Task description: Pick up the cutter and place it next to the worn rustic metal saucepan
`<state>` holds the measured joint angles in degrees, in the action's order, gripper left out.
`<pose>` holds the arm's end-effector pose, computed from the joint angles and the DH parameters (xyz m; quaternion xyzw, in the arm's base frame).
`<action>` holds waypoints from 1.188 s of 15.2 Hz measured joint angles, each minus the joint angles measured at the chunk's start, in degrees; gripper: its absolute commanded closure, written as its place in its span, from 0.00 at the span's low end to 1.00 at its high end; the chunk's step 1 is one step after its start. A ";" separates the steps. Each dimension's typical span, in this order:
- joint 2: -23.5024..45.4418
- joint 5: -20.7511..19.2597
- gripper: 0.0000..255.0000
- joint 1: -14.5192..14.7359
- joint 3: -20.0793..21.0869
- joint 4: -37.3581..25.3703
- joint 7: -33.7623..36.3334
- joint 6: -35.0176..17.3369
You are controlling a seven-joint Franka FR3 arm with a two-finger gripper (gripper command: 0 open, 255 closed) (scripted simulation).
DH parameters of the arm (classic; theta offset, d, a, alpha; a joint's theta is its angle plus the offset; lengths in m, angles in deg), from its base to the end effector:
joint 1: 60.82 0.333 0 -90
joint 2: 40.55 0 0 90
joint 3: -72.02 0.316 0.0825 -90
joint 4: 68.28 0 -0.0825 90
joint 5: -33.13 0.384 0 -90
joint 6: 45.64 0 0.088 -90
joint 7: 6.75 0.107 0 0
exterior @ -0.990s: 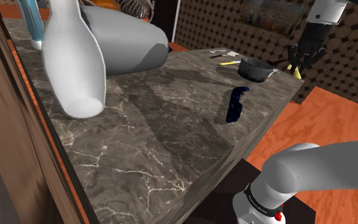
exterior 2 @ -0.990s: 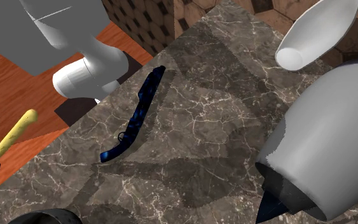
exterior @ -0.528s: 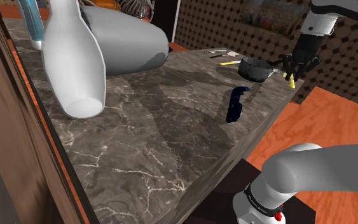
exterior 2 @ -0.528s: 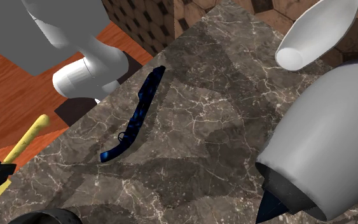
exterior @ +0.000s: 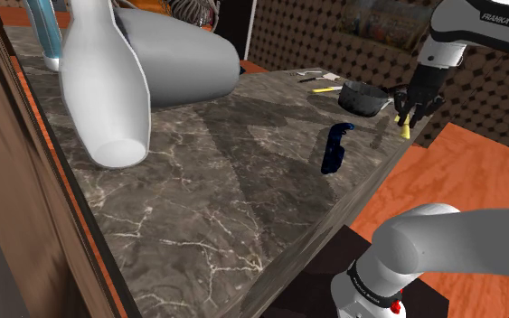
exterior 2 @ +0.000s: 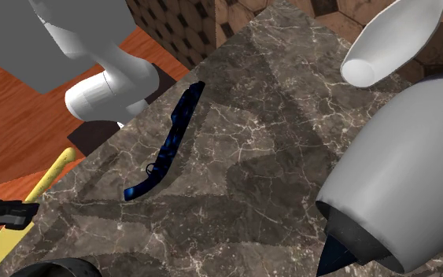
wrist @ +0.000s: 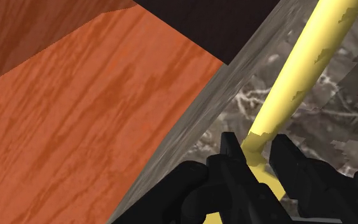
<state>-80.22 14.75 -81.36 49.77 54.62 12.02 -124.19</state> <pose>0.1864 -0.2864 0.6182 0.8702 -0.4874 -0.0665 0.0262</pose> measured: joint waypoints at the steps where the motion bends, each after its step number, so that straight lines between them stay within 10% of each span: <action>1: -0.31 -0.13 1.00 -0.07 -0.11 1.07 0.15 -0.76; 10: -0.92 -0.48 1.00 -0.23 -0.53 3.91 0.54 -3.01; 11: -0.92 -0.48 0.00 -0.23 -0.53 3.91 0.54 -3.01; 18: -0.48 -0.30 0.00 -0.11 -0.40 2.76 0.42 -2.28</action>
<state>-80.70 14.45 -81.47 49.37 57.38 12.45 -126.47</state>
